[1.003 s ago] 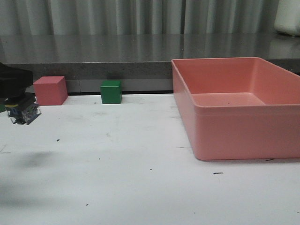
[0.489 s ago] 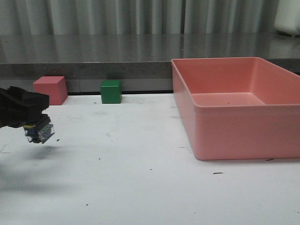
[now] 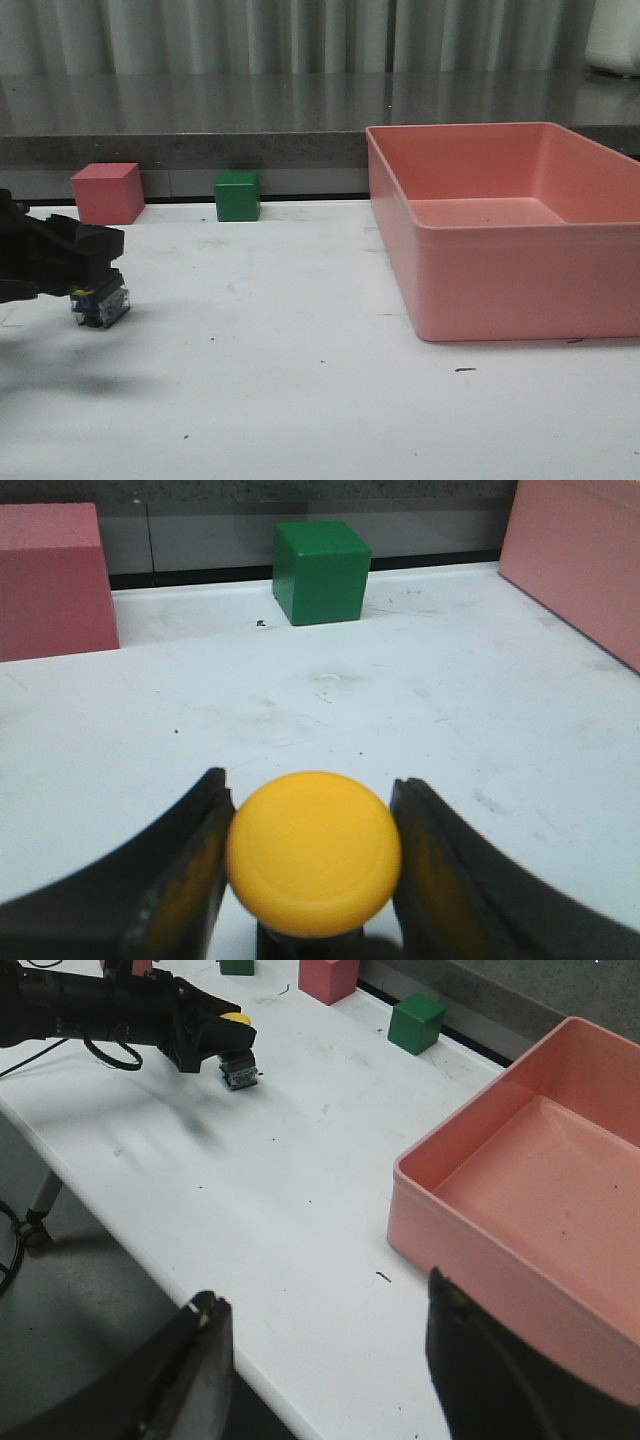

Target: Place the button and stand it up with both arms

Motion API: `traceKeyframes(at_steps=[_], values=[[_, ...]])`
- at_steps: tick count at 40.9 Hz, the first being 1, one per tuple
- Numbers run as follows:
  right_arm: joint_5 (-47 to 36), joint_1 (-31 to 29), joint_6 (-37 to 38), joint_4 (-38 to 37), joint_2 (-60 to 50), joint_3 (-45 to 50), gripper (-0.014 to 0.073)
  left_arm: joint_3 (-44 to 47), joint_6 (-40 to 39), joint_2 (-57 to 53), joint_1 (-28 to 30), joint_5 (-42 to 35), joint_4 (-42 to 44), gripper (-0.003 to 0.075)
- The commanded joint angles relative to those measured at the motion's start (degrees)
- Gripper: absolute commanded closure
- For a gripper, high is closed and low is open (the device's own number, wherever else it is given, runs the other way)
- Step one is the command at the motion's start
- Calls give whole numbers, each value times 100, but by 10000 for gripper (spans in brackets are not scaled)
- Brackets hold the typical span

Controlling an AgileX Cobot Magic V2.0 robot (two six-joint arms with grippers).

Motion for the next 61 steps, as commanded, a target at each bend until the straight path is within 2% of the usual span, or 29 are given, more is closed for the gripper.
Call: traceKeyframes(at_steps=[1,5,12,18,30,34,38,43,49,56,61], values=[[-436,-4,-43,-62,35,-128,144,-94,-17,-152,13,-576,-72,471],[-436,-4,-43,-62,35,-128,144,-83,-17,-152,13,-782,-72,427],[-436,-4,-43,-62,35,-128,144,-70,-17,-178,13,-903,-72,297],[-436,-4,-43,-62,35,-128,144,43,-17,-610,13,-560,-95,286],[-429,-4,-43,-62,35,-128,144,23,-17,-2726,13,2365,143,292],[-429,-4,-43,-62,35,-128,144,-194,-17,-3607,13,3873,233,292],[-429,-4,-43,-62,35,-128,144,-589,-29,-4504,-23,5869,196,292],[-429,-4,-43,-62,35,-128,144,-1080,-29,-5416,-209,7329,196,292],[-429,-4,-43,-62,35,-128,144,-1511,-29,-6172,-723,8350,196,292],[-429,-4,-43,-62,35,-128,144,-2137,-29,-6669,-1538,10339,144,292],[-429,-4,-43,-62,35,-128,144,-2417,-29,-6897,-2141,10920,32,292]])
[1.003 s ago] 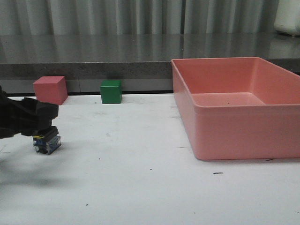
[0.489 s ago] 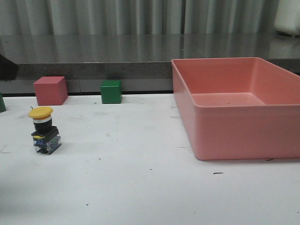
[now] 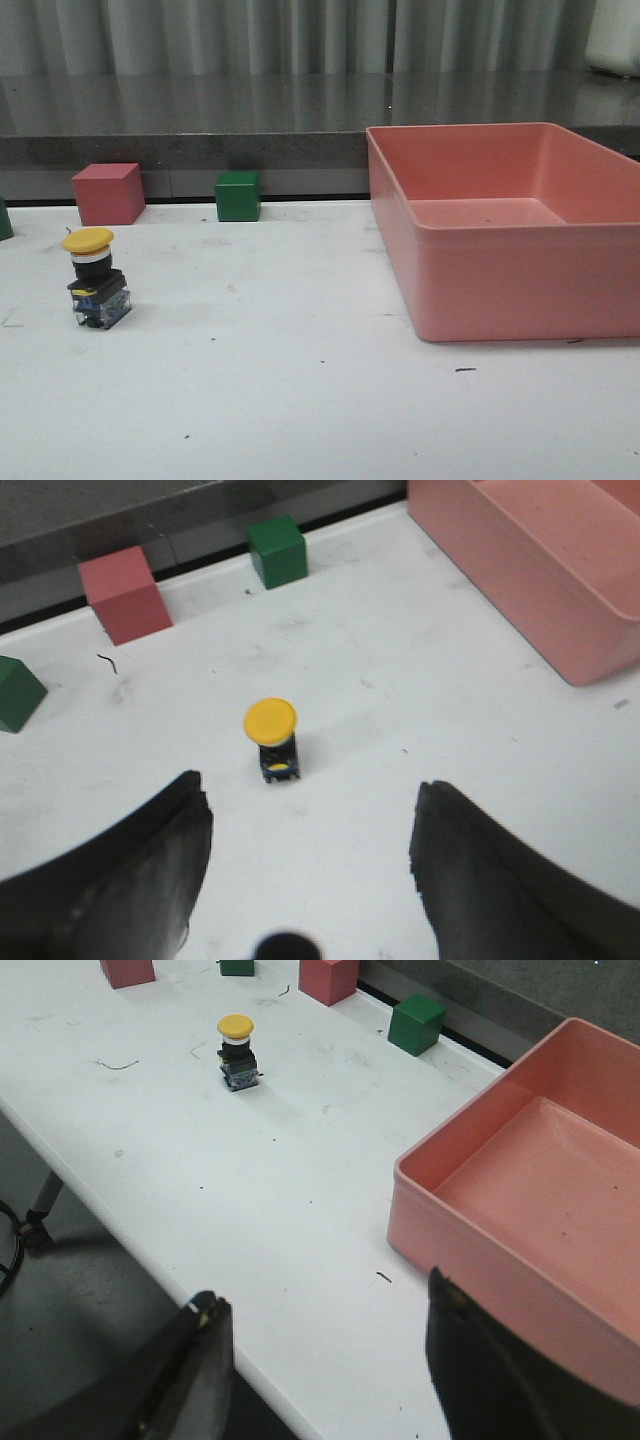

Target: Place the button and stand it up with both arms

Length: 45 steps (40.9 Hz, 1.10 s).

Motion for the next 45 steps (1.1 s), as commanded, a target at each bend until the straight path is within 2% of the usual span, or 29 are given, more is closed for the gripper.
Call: traceKeyframes(at_steps=[1,10,20,23,27,30,33,37,40,42,45], values=[[-429,-4,-43,-62,35,-128,144,-370,-29,-207,-490,176,-124,292],[-429,-4,-43,-62,35,-128,144,-380,-29,-520,-1176,318,-355,292],[-429,-4,-43,-62,35,-128,144,-380,-29,-520,-1300,297,-233,294],[-424,-4,-43,-62,35,-128,144,-380,-29,-520,-1300,297,-179,309],[-399,-4,-43,-62,35,-128,162,-380,-29,-520,-1300,297,-180,377],[-394,-4,-43,-62,35,-128,234,-380,-29,-520,-1300,297,-180,450],[-367,-4,-43,-62,35,-128,355,-380,-29,-520,-1300,297,-180,528],[-309,-4,-43,-62,35,-128,559,-380,-29,-520,-1300,289,-180,629],[-276,-4,-43,-62,35,-128,673,-380,-29,-520,-1300,289,-192,696],[-259,-4,-43,-62,35,-128,715,-380,-29,-520,-1300,275,-202,729],[-233,-4,-43,-62,35,-123,713,-380,-29,-520,-1300,254,-228,740]])
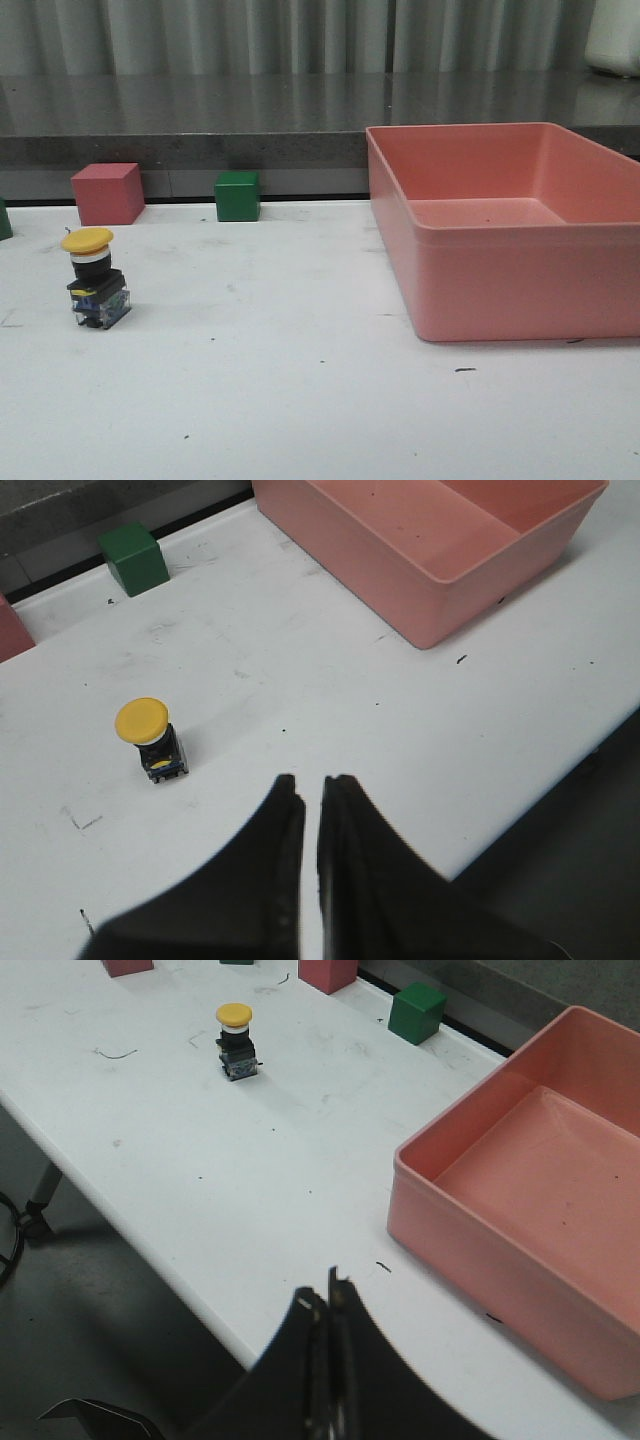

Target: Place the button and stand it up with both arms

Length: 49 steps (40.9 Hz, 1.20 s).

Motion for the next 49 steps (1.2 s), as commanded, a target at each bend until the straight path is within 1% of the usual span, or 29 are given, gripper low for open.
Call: traceKeyframes(at_steps=[1,31,34,37,40,45,49], values=[[-323,-4,-43,-62,35,-123,713,-191,-29,1,-49,-370,7,740],[-323,-4,-43,-62,35,-123,712,-167,-29,-22,-11,-386,70,740],[-323,-4,-43,-62,35,-123,712,-156,-29,-117,298,-413,196,740],[-323,-4,-43,-62,35,-123,712,-45,-29,-306,789,-545,154,740],[-323,-4,-43,-62,35,-123,712,202,-29,-577,1313,-957,22,740],[-323,-4,-43,-62,35,-123,712,846,-29,-1235,2126,-1935,-160,740],[-323,-4,-43,-62,35,-123,712,1440,-29,-1747,2613,-2465,-323,740]])
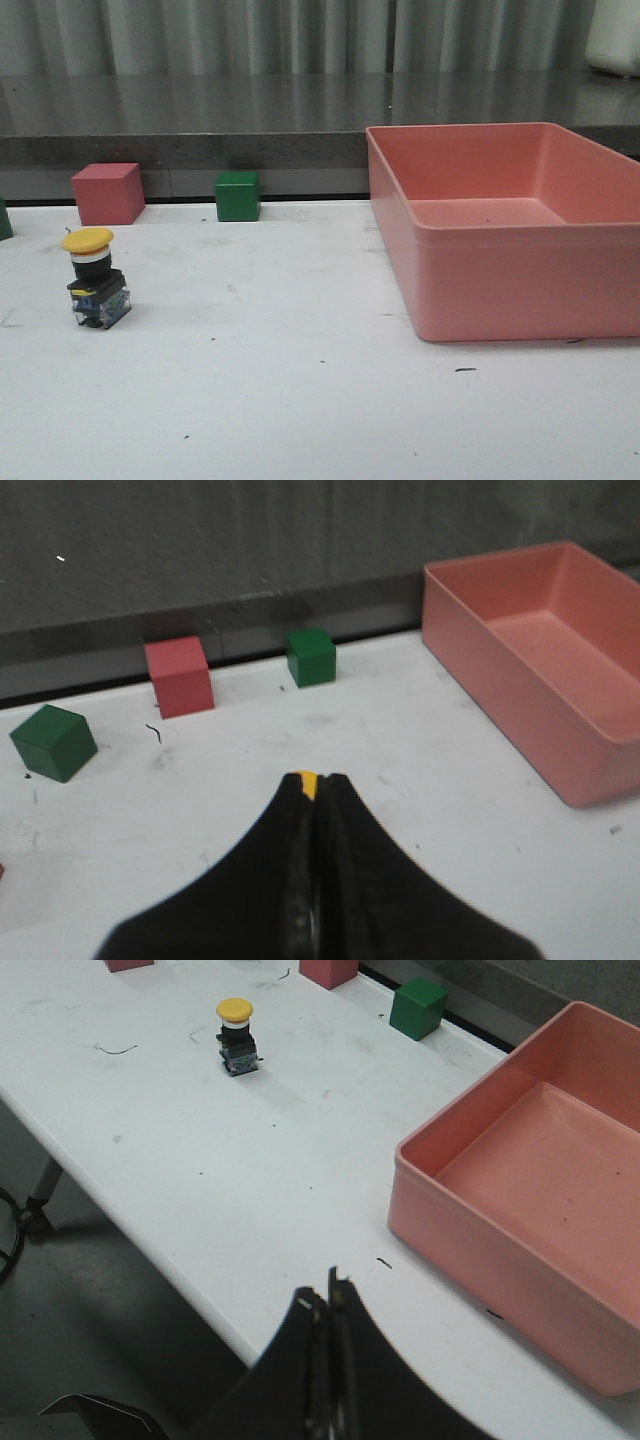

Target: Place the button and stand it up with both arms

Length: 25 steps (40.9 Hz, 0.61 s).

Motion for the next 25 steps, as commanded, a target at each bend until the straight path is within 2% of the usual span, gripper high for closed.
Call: traceKeyframes(at_steps=[1,13,20,25], values=[[-360,-4,-43,-62,35,-123,712,414,-29,-446,496,-1001,-215,740],[-360,-4,-43,-62,35,-123,712,2029,-29,-1731,1581,-2218,-359,740],[-360,-4,-43,-62,35,-123,712,2834,-29,-2072,1935,-3122,-359,740],[-360,-4,-43,-62,35,-123,712,3277,-29,-2298,1974,-3604,-359,740]])
